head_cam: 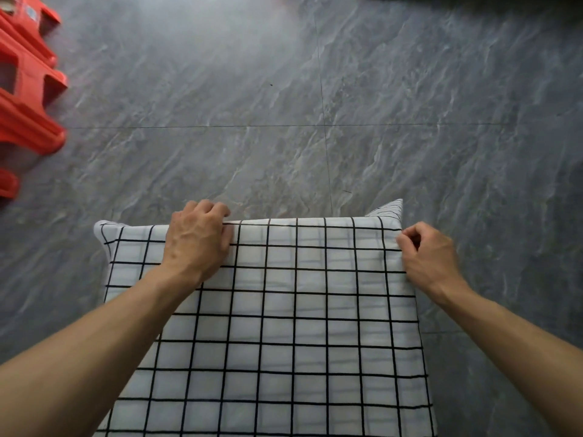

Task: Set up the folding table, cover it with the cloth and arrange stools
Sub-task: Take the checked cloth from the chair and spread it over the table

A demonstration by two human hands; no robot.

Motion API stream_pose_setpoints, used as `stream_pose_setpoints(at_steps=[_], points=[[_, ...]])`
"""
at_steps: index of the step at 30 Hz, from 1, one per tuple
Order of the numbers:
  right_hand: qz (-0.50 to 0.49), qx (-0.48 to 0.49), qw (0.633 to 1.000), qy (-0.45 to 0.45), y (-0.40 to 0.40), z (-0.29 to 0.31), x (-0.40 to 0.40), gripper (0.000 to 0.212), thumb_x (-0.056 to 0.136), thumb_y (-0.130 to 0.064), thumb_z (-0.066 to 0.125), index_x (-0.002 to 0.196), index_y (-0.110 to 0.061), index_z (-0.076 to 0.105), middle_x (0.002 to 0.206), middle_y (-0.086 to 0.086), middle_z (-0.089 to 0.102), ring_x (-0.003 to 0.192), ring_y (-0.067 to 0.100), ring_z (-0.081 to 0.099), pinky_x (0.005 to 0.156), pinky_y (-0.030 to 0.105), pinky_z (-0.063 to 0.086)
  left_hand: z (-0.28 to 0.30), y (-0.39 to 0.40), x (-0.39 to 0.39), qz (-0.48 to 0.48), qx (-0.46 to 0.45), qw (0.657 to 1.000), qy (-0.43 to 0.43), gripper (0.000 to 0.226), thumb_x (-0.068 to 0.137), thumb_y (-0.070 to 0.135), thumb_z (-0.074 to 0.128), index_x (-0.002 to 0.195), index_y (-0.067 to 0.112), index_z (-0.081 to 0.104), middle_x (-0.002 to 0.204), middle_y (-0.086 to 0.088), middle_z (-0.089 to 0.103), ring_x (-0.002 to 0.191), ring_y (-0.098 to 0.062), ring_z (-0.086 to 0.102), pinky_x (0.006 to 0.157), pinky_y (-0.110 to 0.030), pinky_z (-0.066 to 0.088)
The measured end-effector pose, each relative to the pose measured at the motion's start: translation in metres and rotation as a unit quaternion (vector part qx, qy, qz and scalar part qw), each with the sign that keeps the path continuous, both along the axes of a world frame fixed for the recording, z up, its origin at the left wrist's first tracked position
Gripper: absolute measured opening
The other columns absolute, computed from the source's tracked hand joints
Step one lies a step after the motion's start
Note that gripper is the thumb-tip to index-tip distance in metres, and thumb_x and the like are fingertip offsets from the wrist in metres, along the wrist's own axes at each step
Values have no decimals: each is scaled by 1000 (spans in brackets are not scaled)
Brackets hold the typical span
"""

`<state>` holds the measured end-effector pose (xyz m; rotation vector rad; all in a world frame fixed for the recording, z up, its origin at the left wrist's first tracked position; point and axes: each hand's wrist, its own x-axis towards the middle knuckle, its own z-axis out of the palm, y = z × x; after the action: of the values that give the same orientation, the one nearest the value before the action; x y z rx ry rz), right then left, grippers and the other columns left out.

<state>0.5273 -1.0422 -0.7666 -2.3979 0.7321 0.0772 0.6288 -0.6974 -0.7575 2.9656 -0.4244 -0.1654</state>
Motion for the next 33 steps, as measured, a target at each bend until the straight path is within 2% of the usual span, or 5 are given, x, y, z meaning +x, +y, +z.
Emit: stream_pose_setpoints(at_steps=[3, 7, 21, 29, 33], points=[[-17, -19, 1000, -6, 7, -2, -2, 11, 91, -21, 61, 94, -10, 60, 88, 6, 64, 83, 25, 60, 78, 38, 49, 2, 19, -9, 10, -5, 1000, -17, 23, 84, 22, 68, 104, 11, 67, 107, -11, 66, 99, -37, 57, 78, -46, 47], [-4, -83, 996, -46, 24, 1, -3, 37, 83, -24, 70, 114, -14, 54, 114, 9, 52, 102, 27, 53, 92, 45, 46, 5, 39, -16, 24, -14, 999, -26, 22, 82, 22, 71, 102, 13, 66, 110, -9, 63, 100, -35, 56, 77, -46, 47], [222, -73, 971, -40, 153, 14, -3, 42, 80, -26, 77, 116, -16, 59, 113, -1, 53, 109, 16, 47, 97, 24, 38, 7, 104, -45, 60, -33, 998, -2, 24, 79, 23, 73, 98, 13, 64, 104, -7, 58, 95, -31, 53, 79, -45, 49], [309, -78, 947, -28, 233, 28, -19, 57, 78, -30, 78, 128, -14, 57, 132, 5, 51, 125, 21, 46, 108, 35, 41, 6, 151, -75, 142, -53, 988, 9, 38, 79, 24, 74, 111, 11, 61, 104, -11, 58, 94, -32, 55, 77, -42, 50], [343, -93, 935, -4, 279, 30, -30, 68, 78, -36, 78, 137, -15, 50, 141, 7, 46, 133, 23, 40, 111, 36, 38, 5, 168, -87, 214, -76, 972, 58, 22, 88, 35, 62, 97, 15, 60, 95, -9, 62, 84, -31, 59, 72, -38, 48]])
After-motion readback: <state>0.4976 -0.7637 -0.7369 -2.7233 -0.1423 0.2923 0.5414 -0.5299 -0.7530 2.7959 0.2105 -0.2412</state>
